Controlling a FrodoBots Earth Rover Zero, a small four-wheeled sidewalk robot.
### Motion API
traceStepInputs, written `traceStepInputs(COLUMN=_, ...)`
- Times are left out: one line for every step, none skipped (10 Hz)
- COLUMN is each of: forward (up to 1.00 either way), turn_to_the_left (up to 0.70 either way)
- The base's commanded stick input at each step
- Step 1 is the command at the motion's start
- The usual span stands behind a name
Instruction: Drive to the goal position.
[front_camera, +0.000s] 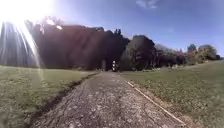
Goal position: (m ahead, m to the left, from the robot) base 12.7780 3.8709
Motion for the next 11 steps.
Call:
traceStepInputs(forward=0.06, turn_to_the_left=0.00)
traceStepInputs(forward=0.06, turn_to_the_left=0.00)
traceStepInputs(forward=0.05, turn_to_the_left=0.00)
traceStepInputs(forward=0.05, turn_to_the_left=0.00)
traceStepInputs(forward=0.05, turn_to_the_left=0.00)
traceStepInputs(forward=0.05, turn_to_the_left=0.00)
traceStepInputs(forward=0.05, turn_to_the_left=0.00)
traceStepInputs(forward=0.05, turn_to_the_left=0.00)
traceStepInputs(forward=0.05, turn_to_the_left=0.00)
traceStepInputs(forward=0.05, turn_to_the_left=0.00)
traceStepInputs(forward=0.05, turn_to_the_left=0.00)
